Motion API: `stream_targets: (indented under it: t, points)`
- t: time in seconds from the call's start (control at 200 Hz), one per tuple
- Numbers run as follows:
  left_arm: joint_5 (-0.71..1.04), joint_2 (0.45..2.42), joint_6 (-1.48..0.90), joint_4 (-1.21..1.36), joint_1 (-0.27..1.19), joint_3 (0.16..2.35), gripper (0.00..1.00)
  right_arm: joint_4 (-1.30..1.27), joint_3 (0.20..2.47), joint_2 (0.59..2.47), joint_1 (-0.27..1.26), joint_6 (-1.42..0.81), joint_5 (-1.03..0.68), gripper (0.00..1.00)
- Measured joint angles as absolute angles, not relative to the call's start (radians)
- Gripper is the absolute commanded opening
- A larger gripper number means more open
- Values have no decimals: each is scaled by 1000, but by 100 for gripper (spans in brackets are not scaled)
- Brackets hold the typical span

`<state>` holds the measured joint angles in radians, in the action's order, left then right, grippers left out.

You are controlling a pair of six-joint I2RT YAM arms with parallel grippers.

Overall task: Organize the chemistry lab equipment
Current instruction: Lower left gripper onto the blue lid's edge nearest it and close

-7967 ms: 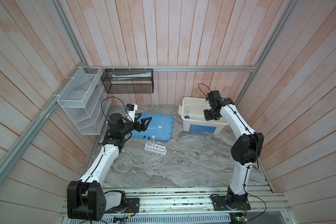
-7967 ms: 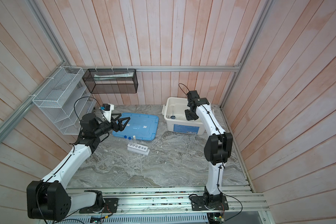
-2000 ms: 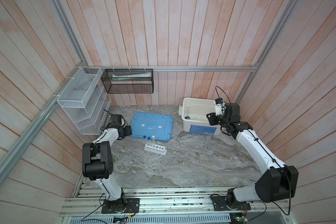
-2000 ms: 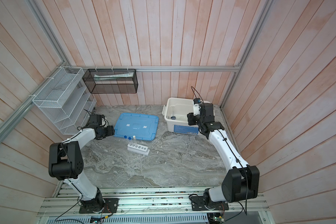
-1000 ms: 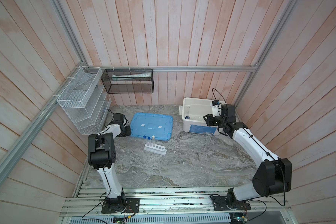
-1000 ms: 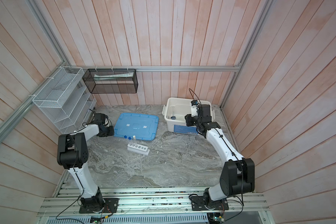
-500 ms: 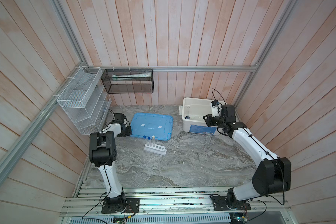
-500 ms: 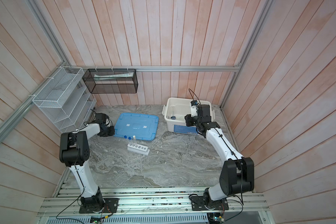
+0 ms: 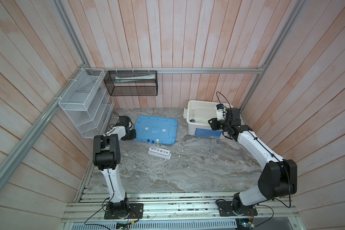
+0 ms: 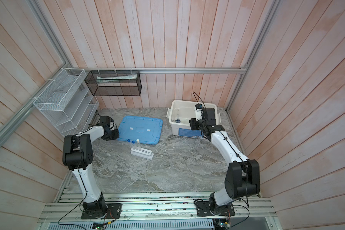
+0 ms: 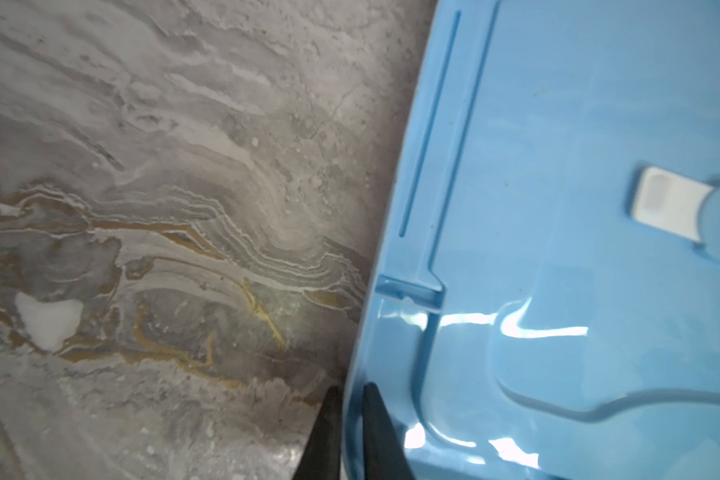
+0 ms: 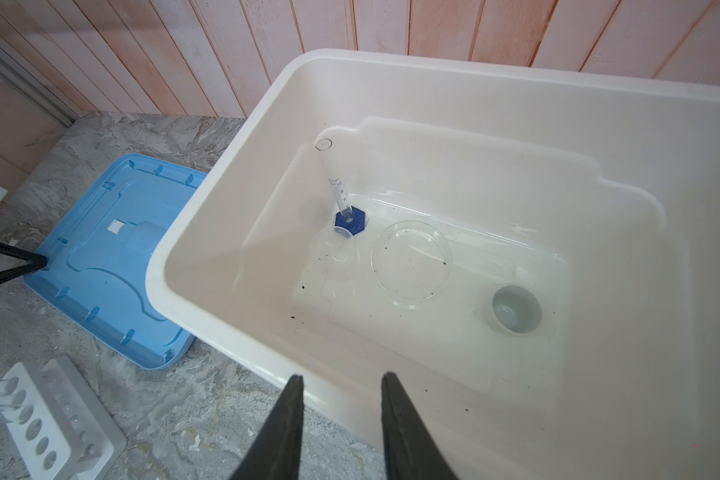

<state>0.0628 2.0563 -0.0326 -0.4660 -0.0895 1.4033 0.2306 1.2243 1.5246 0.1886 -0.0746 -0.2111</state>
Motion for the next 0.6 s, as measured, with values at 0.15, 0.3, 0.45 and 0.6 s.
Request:
stream_targets:
  t: [0.15, 0.3, 0.45, 0.6]
  points:
    - [64, 2058, -33, -467, -89, 1409, 2, 231, 1224, 1526, 189, -75, -211, 33]
    - [75, 2058, -32, -478, -89, 1412, 0, 231, 1224, 1526, 189, -75, -212, 33]
    - [97, 2058, -43, -480, -97, 1412, 0, 231, 1224, 1526, 189, -75, -212, 33]
    - [148, 2057, -75, -485, -117, 1411, 0, 231, 1224, 1526, 189, -75, -212, 33]
